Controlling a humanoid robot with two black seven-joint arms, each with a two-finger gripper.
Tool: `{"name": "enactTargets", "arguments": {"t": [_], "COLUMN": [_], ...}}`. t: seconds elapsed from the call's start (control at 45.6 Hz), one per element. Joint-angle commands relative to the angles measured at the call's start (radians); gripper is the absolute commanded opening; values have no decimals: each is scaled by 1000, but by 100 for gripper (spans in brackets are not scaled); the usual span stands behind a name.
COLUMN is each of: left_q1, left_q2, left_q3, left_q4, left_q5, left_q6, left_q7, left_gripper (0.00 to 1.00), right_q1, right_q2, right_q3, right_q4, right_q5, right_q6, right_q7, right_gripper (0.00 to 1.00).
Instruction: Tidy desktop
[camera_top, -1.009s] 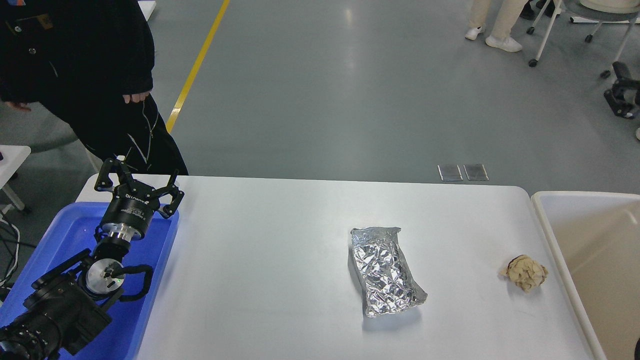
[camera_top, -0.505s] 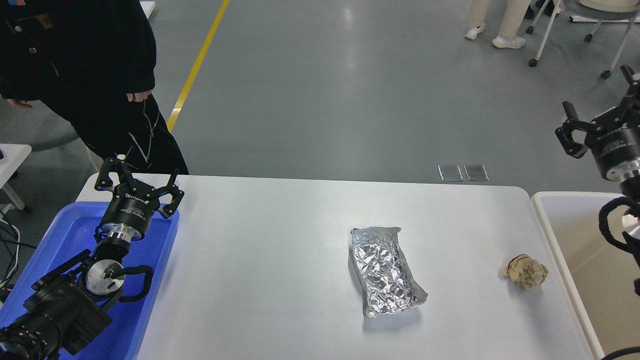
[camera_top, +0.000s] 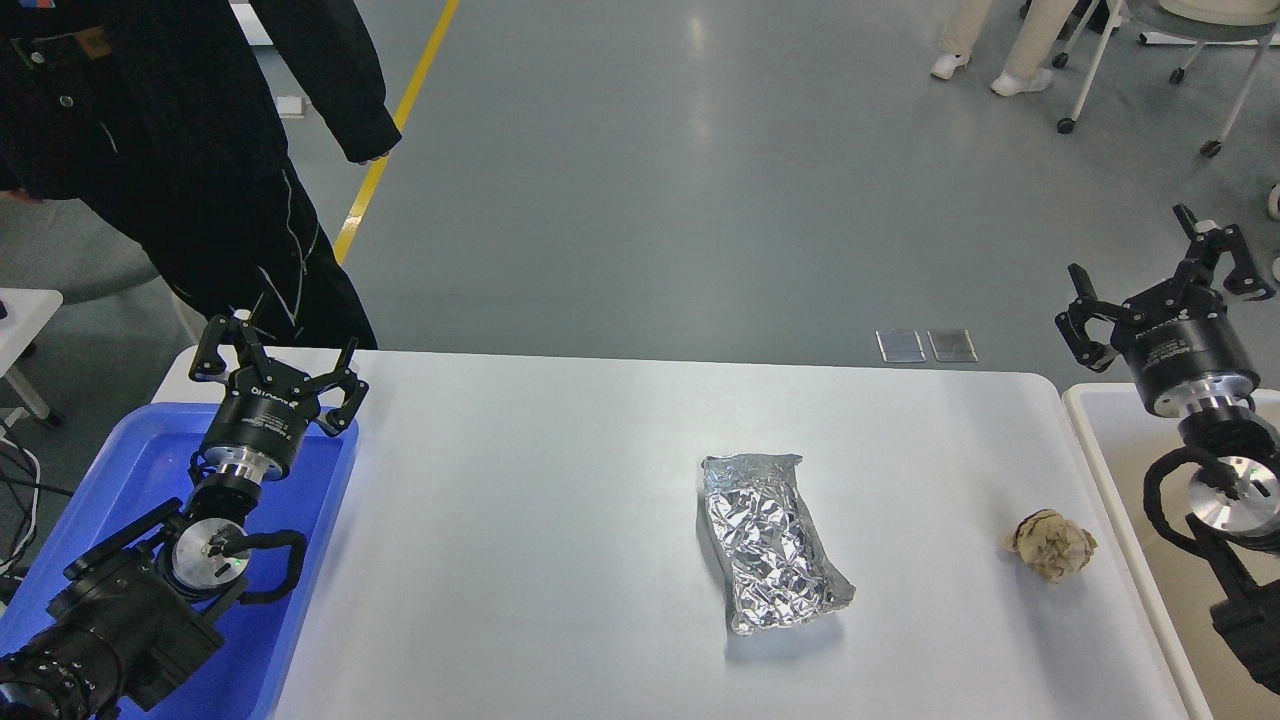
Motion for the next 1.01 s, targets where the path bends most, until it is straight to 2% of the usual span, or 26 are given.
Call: {"name": "enactTargets", "arguments": {"t": [0.0,0.176,0.417,0.592,0.987], "left_q1": [0,0,0,0,0], "left_q2": [0,0,0,0,0], "left_q3": [0,0,0,0,0], "left_q4": [0,0,0,0,0], "left_q5": [0,0,0,0,0], "left_q6": [0,0,0,0,0], "left_q7": [1,-1,-1,-1,-1], "left_gripper": [100,100,100,100,100], "right_q1": [-11,-13,-16,-19,-23], "right_q2": [10,10,10,-5,-8], "right_q3": [-8,-11,-12,-14,-17], "right_q4": [-35,-91,-88,-85,-92], "right_q5": [1,1,1,-2,-2], "right_q6": [2,3,9,62,65], "right_q7": [0,-1,0,3,5], "right_gripper": [100,100,100,100,100]}}
